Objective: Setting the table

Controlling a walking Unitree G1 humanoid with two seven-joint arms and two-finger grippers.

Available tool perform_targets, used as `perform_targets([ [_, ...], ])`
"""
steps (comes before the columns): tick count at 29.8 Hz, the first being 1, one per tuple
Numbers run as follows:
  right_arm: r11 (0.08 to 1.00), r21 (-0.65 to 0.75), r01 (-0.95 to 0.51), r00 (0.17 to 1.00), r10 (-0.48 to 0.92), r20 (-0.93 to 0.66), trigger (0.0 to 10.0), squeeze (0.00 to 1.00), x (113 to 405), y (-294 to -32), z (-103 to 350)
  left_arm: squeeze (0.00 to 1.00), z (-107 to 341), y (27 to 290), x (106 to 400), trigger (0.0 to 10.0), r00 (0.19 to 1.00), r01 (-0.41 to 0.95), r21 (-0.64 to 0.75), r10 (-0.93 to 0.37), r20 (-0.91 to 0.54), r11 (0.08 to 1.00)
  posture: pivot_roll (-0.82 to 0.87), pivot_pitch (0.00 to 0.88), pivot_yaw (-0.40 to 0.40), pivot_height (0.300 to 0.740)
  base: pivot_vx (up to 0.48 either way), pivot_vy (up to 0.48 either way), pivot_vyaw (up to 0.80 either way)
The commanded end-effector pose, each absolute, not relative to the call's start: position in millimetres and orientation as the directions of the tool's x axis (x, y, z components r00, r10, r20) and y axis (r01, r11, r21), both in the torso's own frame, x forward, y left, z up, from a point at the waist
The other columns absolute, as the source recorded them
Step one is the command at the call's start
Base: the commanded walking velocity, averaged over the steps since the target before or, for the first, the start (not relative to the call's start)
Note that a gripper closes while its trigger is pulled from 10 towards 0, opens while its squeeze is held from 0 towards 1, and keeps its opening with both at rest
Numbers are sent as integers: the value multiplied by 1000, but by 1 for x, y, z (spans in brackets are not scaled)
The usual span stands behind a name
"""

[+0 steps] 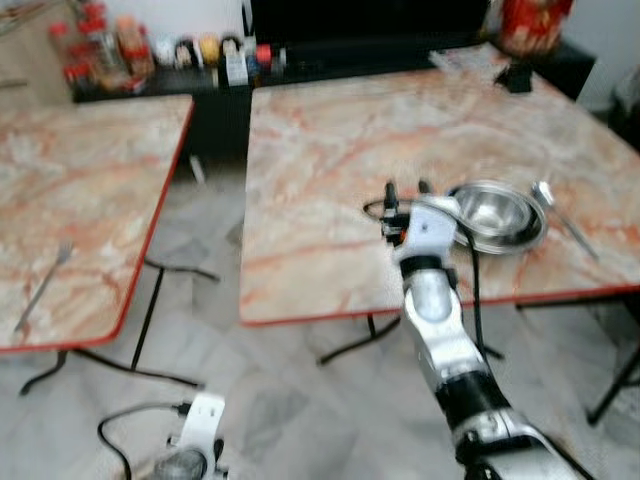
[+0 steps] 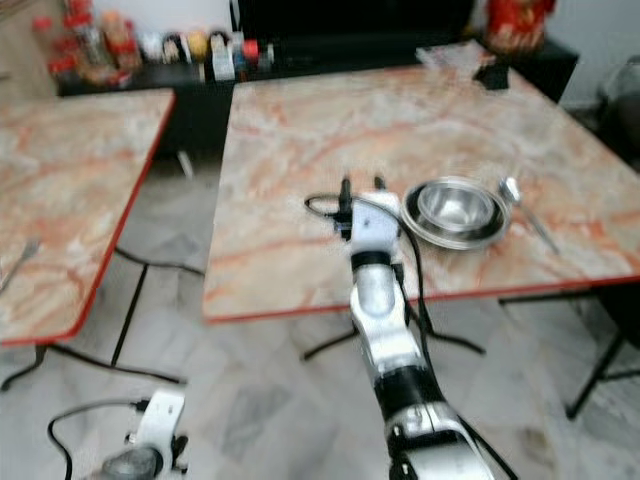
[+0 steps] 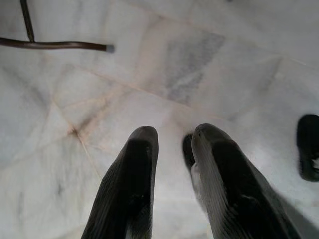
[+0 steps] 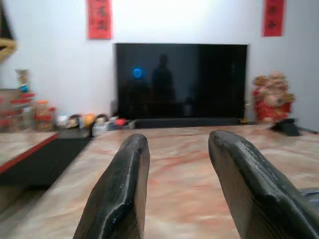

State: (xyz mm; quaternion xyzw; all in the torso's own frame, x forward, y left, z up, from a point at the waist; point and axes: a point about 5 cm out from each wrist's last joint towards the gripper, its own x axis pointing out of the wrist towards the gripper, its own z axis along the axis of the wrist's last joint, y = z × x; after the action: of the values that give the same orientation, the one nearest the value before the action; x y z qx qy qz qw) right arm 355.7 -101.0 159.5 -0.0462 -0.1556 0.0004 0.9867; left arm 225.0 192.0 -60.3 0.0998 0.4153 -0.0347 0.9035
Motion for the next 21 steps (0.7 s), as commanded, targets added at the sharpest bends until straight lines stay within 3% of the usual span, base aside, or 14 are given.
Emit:
perform_targets([
  [1, 995, -101, -25, 950, 55, 306, 10000, 0, 357, -89, 163, 0, -65, 201, 216, 10000, 629, 129, 165, 48, -776, 978, 27, 83, 32, 740, 0, 480, 0],
  [21, 992, -124, 12, 986, 9, 168, 10000, 0, 345, -114, 118, 0, -65, 203, 215, 10000, 628, 130, 172, 53, -776, 976, 33, 84, 30, 740, 0, 480, 0],
])
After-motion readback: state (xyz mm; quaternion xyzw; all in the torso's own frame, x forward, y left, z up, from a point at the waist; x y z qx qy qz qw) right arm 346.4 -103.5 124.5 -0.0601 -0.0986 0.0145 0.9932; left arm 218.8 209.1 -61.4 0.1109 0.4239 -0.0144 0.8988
